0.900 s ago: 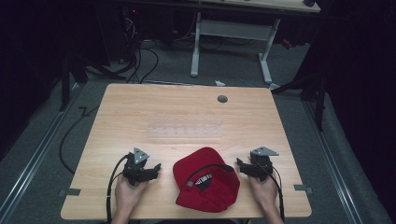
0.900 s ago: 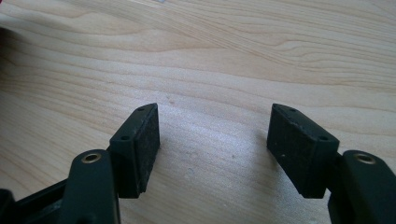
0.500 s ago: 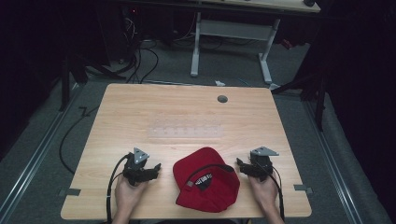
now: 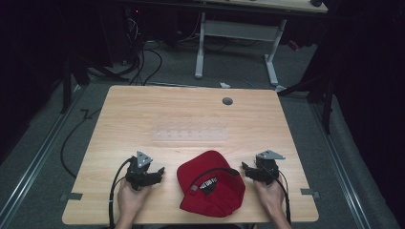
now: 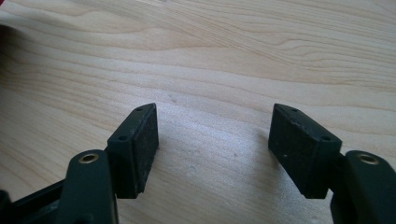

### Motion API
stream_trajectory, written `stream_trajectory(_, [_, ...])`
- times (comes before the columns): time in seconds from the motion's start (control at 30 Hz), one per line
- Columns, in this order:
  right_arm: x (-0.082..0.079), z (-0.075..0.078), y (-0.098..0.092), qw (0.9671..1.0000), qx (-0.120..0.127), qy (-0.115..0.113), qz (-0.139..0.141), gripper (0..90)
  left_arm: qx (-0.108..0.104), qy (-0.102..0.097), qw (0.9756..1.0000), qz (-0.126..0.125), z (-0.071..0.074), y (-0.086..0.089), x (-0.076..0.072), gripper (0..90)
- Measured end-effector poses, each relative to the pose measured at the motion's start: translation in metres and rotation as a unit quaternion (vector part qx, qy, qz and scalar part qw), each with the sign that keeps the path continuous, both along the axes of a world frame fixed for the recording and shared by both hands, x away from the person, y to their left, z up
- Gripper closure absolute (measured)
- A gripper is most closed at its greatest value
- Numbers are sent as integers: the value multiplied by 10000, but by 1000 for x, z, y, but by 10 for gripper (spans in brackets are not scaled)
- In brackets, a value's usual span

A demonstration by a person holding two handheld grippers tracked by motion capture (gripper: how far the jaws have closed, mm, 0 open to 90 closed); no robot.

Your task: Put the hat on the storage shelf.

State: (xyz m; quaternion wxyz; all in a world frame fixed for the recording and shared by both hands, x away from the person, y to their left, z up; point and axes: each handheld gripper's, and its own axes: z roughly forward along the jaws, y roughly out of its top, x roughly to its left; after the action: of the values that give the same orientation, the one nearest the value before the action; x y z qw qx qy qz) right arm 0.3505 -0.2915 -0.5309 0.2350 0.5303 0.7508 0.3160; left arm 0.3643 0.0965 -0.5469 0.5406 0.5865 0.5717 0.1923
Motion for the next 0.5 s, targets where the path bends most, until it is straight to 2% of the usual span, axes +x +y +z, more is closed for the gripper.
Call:
stream_trajectory(0.27, [0, 0, 0, 10000, -11, 27, 85, 313, -5, 7, 10000, 6, 0, 0, 0, 273])
stream_trajectory(0.5, [0, 1, -2, 10000, 25, 58, 29, 357, -12, 2, 10000, 5, 0, 0, 0, 273])
